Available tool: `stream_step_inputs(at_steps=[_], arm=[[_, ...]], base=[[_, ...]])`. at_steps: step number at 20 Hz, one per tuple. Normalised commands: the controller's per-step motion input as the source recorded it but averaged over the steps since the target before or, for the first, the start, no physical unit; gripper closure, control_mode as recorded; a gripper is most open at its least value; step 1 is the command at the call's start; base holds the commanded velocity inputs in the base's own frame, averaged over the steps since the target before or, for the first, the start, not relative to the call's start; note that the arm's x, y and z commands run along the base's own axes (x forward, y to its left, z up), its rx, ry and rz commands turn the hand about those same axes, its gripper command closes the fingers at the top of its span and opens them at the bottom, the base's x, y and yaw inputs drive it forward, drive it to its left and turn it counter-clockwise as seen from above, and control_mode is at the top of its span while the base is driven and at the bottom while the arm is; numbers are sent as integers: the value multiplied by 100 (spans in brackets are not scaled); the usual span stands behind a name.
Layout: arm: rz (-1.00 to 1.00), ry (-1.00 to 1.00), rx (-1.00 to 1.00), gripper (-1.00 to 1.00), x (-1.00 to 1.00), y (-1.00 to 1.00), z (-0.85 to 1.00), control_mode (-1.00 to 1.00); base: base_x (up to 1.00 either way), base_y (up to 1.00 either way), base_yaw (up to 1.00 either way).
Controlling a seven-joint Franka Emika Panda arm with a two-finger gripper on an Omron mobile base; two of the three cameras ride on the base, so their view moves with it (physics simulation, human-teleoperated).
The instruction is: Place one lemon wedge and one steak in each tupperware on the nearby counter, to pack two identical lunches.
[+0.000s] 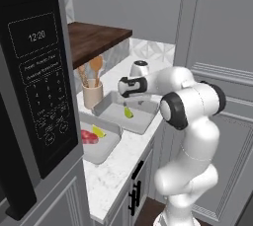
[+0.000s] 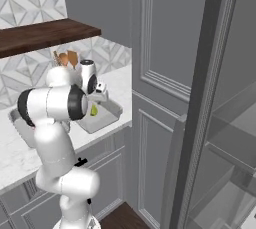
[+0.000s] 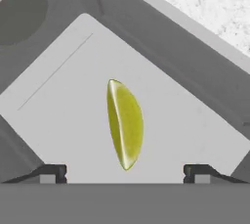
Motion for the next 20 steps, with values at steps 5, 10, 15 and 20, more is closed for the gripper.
stream_step_inputs(at_steps=[5,10,15,20], arm=[[0,-19,0,-100,-100,-8,80,-100],[0,-18,0,-100,-100,-8,100,-100],[0,-27,0,-100,-100,-32,98,-100],[0,-8,-2,-100,-100,-23,72,-100]], base=[[0,0,0],[0,0,0],[0,0,0],[0,0,0]])
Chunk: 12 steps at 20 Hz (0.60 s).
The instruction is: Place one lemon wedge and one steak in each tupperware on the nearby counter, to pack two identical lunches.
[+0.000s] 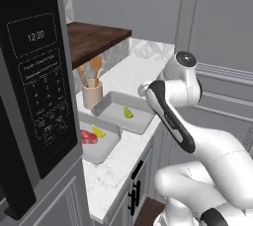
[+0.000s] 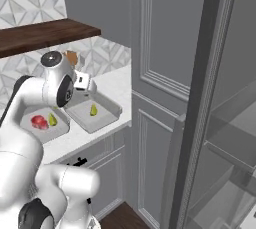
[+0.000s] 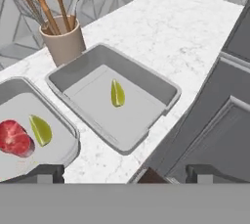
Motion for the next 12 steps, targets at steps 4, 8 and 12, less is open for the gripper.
stream_step_inputs(at_steps=[4,8,12], arm=[[0,0,0,-100,0,0,0,100],[0,0,0,-100,0,0,0,100],[0,0,0,-100,0,0,0,100]], base=[[-100,-20,0],[-100,-41,0],[-100,-61,0]])
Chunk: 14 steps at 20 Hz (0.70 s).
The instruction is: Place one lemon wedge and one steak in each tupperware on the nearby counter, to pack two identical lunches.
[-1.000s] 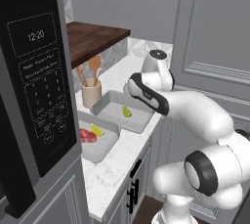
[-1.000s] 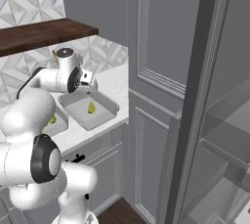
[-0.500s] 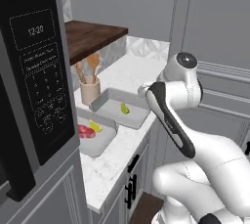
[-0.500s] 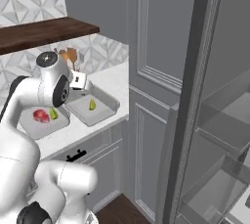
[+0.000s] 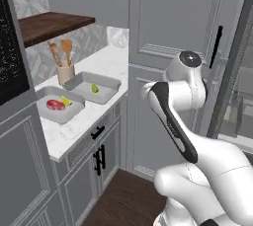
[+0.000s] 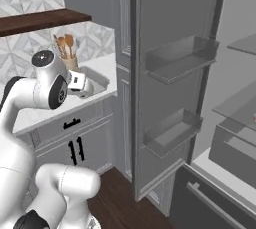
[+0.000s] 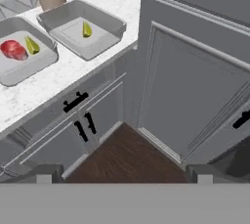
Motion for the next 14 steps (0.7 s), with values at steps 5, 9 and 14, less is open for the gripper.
stream_step_inputs(at_steps=[5,9,14], arm=[[0,0,0,-100,0,0,0,100],[0,0,0,-100,0,0,0,100],[0,0,0,-100,0,0,0,100]], base=[[-100,-65,0],[-100,-64,0],[-83,-46,-46]])
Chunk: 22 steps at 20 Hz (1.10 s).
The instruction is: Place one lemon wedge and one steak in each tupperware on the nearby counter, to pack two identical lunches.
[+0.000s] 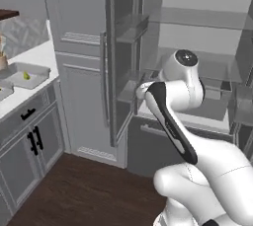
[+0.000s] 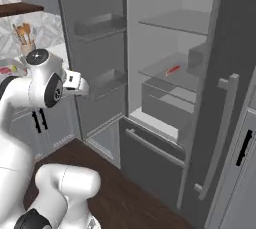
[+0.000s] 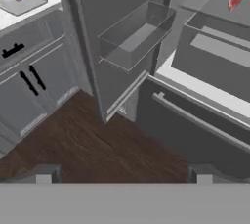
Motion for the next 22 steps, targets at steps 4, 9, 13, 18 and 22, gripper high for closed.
stream_step_inputs(at_steps=[4,9,13,18,22], arm=[[0,0,0,-100,0,0,0,100],[0,0,0,-100,0,0,0,100],[0,0,0,-100,0,0,0,100],[0,0,0,-100,0,0,0,100],[0,0,0,-100,0,0,0,100]], base=[[-11,-43,-74],[-23,-2,-34],[14,88,-40],[28,80,-66],[69,47,-57]])
